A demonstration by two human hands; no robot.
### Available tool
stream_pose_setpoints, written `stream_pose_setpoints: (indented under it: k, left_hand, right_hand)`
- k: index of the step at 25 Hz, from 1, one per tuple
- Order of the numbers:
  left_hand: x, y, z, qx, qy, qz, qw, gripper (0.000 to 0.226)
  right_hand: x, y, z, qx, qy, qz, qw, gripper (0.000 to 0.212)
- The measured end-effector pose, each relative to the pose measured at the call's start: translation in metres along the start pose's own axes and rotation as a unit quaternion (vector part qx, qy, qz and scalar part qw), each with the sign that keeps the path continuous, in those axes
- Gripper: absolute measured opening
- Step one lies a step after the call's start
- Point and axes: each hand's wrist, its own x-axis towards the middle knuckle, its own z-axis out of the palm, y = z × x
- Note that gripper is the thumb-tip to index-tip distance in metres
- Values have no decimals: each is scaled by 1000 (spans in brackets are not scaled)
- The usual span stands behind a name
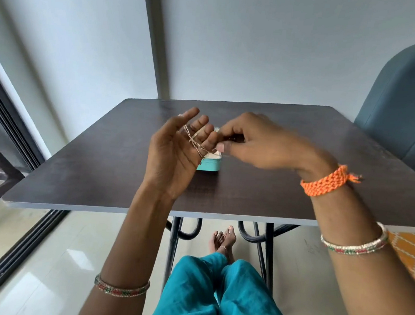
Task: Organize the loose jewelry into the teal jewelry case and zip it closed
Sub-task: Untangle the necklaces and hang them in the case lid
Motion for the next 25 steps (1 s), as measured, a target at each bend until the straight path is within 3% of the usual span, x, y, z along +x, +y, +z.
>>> stream_pose_setpoints:
  k: [2, 5, 8, 12, 15, 18, 20, 22, 25]
  left_hand:
    - [-1, 2, 4, 62, 13, 32, 997, 23]
    - [-1, 5, 8, 114, 23, 69, 991, 20]
    - [-4, 3, 11, 142, -2, 22, 990, 18]
    - [-12, -1, 19, 110, -32, -44, 992, 13]
    - [-15, 0, 21, 72, -73, -102, 989, 11]
    - [-12, 1, 17, 37, -129, -142, 981, 13]
    - [-10, 3, 17, -17, -172, -174, 970, 23]
    - [-6, 7, 18, -50, -193, -190, 961, 44]
    - [2, 10, 19, -53, -214, -194, 956, 62]
  right_hand:
    - [1, -5, -12, -25, -16, -3, 1000, 17]
    - [-3, -10, -21, 105, -59, -24, 992, 16]
    - [-4, -15, -23, 208, -61, -56, 975, 13]
    - [-6, -22, -18, 234, 19, -98, 967, 6]
    - [-3, -17, -14, 249, 119, -130, 952, 18]
    - [8, -2, -4, 291, 201, -88, 931, 26]
    - [10, 4, 8, 361, 216, -44, 906, 20]
    - [8, 8, 21, 474, 171, 16, 863, 12]
    - [3, 18, 36, 628, 23, 63, 775, 10]
